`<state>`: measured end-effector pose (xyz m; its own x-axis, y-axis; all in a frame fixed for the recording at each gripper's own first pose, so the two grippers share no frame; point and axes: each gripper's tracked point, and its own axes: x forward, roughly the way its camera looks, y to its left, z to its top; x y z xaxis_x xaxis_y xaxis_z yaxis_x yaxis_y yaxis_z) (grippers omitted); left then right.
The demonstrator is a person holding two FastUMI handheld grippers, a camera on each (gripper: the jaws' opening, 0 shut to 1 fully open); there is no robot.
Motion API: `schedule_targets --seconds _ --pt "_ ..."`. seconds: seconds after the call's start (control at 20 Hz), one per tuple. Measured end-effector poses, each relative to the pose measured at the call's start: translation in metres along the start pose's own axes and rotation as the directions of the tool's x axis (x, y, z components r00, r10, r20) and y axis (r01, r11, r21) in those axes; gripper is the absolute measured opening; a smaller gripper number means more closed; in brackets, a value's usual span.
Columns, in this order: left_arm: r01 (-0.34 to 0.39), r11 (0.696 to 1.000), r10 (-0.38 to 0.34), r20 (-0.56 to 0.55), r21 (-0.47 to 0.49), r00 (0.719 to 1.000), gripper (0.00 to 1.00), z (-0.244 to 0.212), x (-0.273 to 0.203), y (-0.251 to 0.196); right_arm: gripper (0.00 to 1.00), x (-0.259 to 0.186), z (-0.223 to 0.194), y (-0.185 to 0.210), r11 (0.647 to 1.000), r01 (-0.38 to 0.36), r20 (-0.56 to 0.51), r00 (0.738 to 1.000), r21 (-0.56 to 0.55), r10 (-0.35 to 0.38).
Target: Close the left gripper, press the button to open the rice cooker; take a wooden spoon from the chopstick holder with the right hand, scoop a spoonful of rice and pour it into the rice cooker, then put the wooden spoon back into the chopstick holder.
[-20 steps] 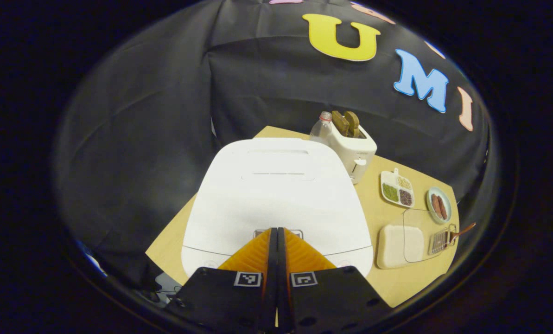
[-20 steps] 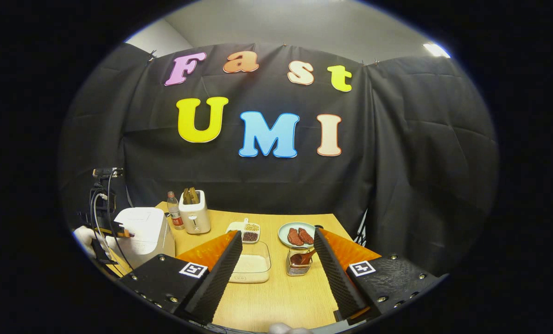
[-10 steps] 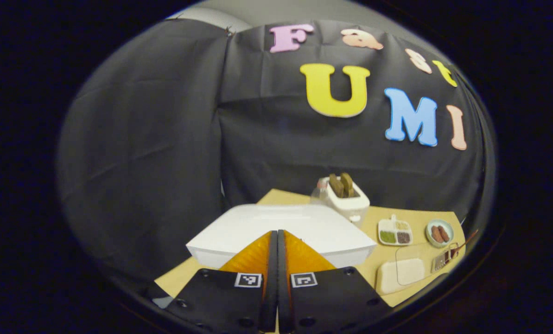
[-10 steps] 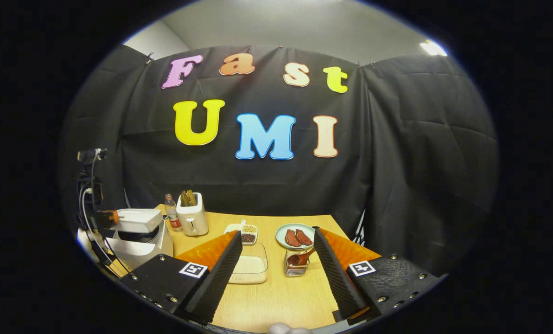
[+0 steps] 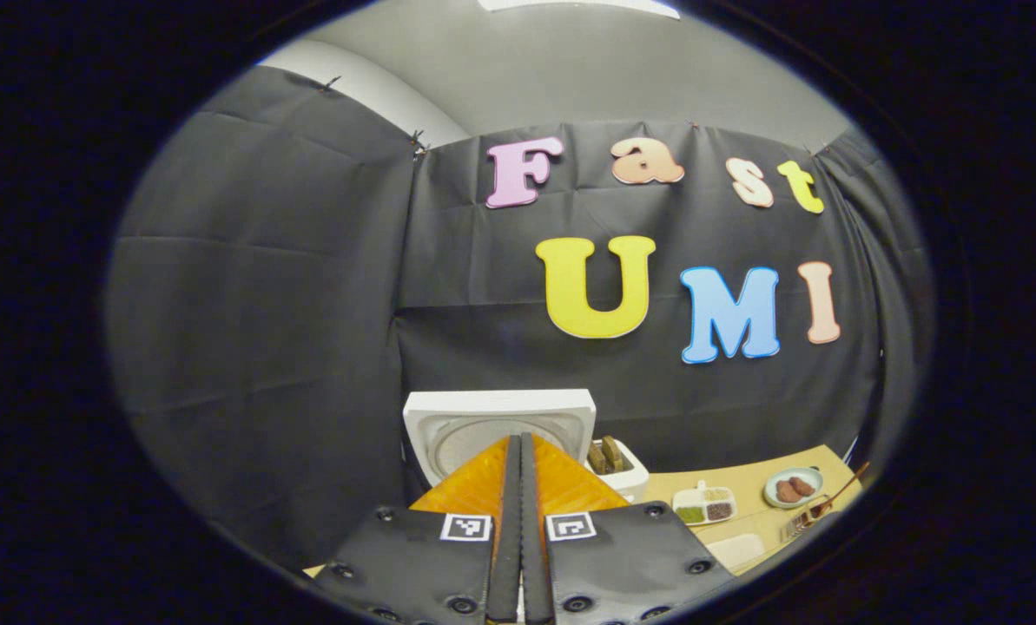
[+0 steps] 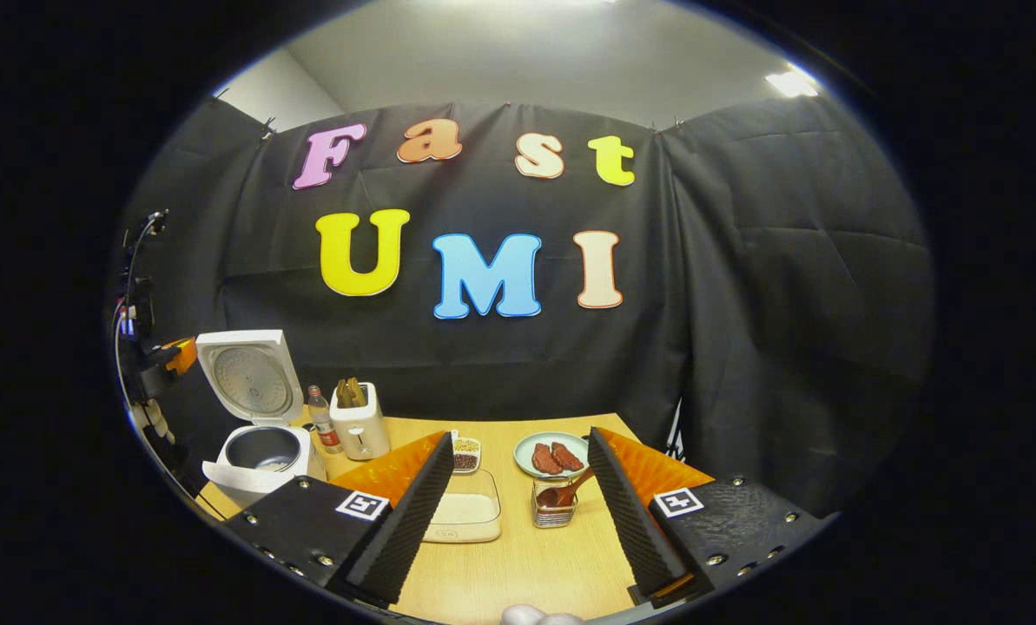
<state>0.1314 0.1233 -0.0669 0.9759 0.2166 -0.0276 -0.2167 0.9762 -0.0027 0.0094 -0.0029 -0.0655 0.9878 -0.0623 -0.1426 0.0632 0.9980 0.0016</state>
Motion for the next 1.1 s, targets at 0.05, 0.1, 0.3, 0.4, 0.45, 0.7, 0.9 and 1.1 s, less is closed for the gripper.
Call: schedule_targets --seconds 0.05,0.1,0.3,0.4,0.45,0.7,0.9,1.1 --pt "-0.004 1.000 0.004 0.012 0.005 1.000 0.09 0.006 -0.006 0.000 0.95 0.000 -0.003 -0.002 1.000 0.002 0.001 1.000 0.000 -0.002" --pt "-0.004 1.000 0.004 0.031 0.007 1.000 0.10 0.010 -0.013 -0.001 0.95 0.001 -0.004 -0.003 1.000 0.005 0.000 1.000 0.001 -0.005" --pt "0.129 0.992 -0.129 0.038 0.006 0.991 0.61 0.011 -0.051 -0.043 0.95 0.001 -0.010 -0.008 1.000 0.010 0.005 1.000 0.009 -0.010" --pt "0.146 0.989 -0.146 0.032 0.013 0.989 1.00 0.006 -0.070 -0.050 0.95 0.002 -0.011 -0.012 1.000 0.015 0.018 1.000 0.014 -0.015" --pt "0.131 0.991 -0.131 0.036 0.017 0.991 1.00 0.008 -0.077 -0.048 0.95 0.002 -0.013 -0.013 1.000 0.013 0.025 1.000 0.017 -0.013" --pt "0.162 0.987 -0.162 0.058 0.005 0.985 0.98 0.023 -0.116 -0.059 0.95 0.009 -0.033 -0.026 0.999 0.022 0.029 0.999 0.047 -0.023" --pt "0.170 0.985 -0.171 0.094 0.020 0.981 0.98 0.040 -0.140 -0.064 0.95 0.024 -0.063 -0.038 0.997 0.028 0.023 0.999 0.075 -0.029" --pt "0.201 0.979 -0.203 0.099 0.029 0.974 0.98 0.041 -0.149 -0.081 0.95 0.057 -0.118 -0.052 0.993 0.038 -0.049 0.998 0.116 -0.033"
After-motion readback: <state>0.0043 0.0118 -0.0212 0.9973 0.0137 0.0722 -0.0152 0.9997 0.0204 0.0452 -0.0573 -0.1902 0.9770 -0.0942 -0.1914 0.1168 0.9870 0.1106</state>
